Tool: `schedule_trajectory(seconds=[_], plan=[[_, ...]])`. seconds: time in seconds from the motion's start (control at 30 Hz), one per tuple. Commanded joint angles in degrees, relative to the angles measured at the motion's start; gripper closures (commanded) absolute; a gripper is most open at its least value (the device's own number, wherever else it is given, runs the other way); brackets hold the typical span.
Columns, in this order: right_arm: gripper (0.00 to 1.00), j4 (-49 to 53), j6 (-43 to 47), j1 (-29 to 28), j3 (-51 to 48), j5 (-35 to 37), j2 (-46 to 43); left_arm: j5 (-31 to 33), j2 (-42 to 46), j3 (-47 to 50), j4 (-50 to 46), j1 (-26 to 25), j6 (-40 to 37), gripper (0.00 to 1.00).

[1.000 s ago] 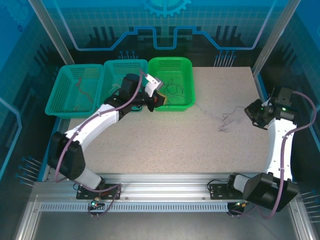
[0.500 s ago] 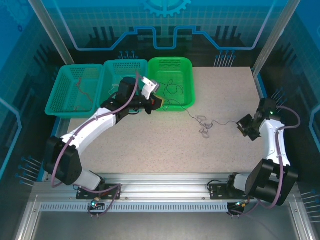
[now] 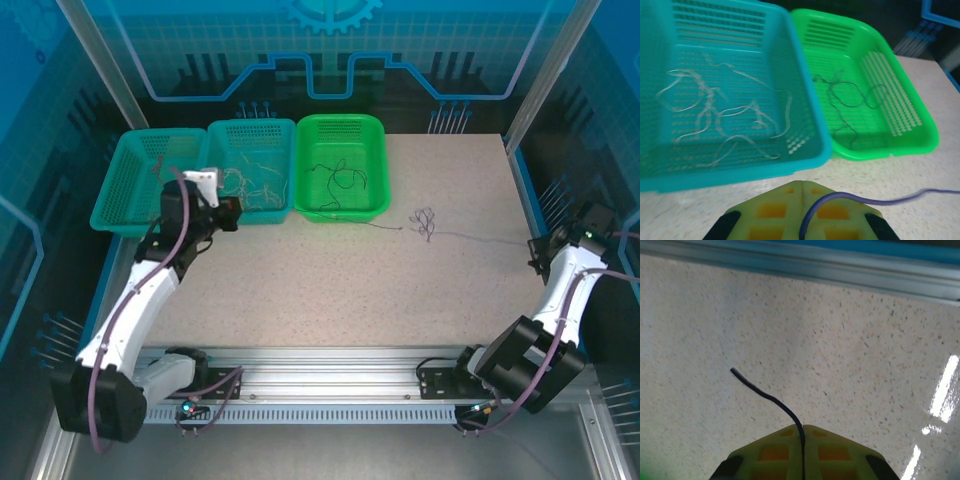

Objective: Untangle the cables

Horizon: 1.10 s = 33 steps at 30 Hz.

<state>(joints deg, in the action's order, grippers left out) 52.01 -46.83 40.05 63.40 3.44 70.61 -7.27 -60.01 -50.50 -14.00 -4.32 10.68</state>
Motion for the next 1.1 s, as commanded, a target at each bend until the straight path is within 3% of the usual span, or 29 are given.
schedule_trajectory(seconds=[0.0,0.2,0.37,0.53,0.63,0.73,0.9,1.07], plan=[[1.0,-0.5,-2.0,1.0,2.4,2.3,2.2,4.1,4.2,3.1,-5.7,2.5,3.1,1.0],[1.0,-1.8,-4.3,4.5,4.1,2.6,4.6,6.4,8.9,4.0,-12.3,9.4,6.2,1.0],[1.0,-2.6,-2.6,7.0,6.6,0.4,7.2,2.4,9.8,3.7,-15.3,18.3,8.6,1.0],[1.0,-3.8,-3.1,6.1,4.1,-2.0,7.7,1.2,9.3,4.1,-14.1,18.5,11.7,1.0],[1.0,-6.3,-1.0,2.5,0.9,-5.8,8.3,-1.3,8.5,4.6,-12.5,18.6,12.7,1.0],[1.0,-5.3,1.4,-4.9,-1.8,-5.7,11.0,-5.7,8.0,6.6,-8.8,18.4,15.5,1.0],[1.0,-8.2,-1.6,-10.8,-10.6,-6.0,14.7,-5.4,7.8,8.2,-8.4,17.2,16.3,1.0],[0.59,-4.4,4.3,-12.8,-8.4,-7.8,16.1,-5.3,7.4,6.8,-9.6,17.0,14.3,1.0]])
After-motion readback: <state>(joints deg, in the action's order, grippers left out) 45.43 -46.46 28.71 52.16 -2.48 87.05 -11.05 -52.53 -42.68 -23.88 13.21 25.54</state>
